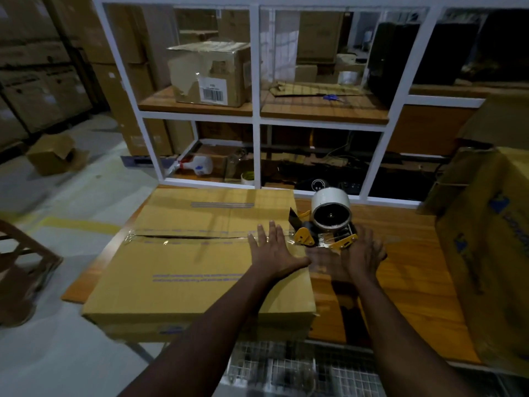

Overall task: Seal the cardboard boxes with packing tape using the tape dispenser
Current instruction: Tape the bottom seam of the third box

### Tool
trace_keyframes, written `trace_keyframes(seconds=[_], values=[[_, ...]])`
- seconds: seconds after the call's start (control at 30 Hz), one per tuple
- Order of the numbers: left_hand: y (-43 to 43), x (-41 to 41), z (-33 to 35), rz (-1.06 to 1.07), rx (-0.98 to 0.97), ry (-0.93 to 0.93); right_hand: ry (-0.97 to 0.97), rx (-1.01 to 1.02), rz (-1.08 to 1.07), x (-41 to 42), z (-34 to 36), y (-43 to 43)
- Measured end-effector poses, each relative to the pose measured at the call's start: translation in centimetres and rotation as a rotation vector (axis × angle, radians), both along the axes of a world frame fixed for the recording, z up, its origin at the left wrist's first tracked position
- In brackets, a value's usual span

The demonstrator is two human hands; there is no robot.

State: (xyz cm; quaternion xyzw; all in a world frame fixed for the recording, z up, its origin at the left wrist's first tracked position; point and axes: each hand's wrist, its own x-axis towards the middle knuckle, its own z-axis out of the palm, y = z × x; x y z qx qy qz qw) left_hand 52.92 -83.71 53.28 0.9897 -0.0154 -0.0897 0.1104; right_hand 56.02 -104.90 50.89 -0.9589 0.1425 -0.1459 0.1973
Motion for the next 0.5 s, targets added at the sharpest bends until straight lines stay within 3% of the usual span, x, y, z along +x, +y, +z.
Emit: trace_keyframes(seconds=[0.33,0.5], values=[[5.4,0.6,-0.3,-0.099,0.108,-0.020,-0.089,-0.124,0.203,-2.3,-0.6,4.0],[6.8,0.0,0.0,-0.091,0.153,0.005,-0.064,-0.092,0.170,-3.3,-0.7,4.1]])
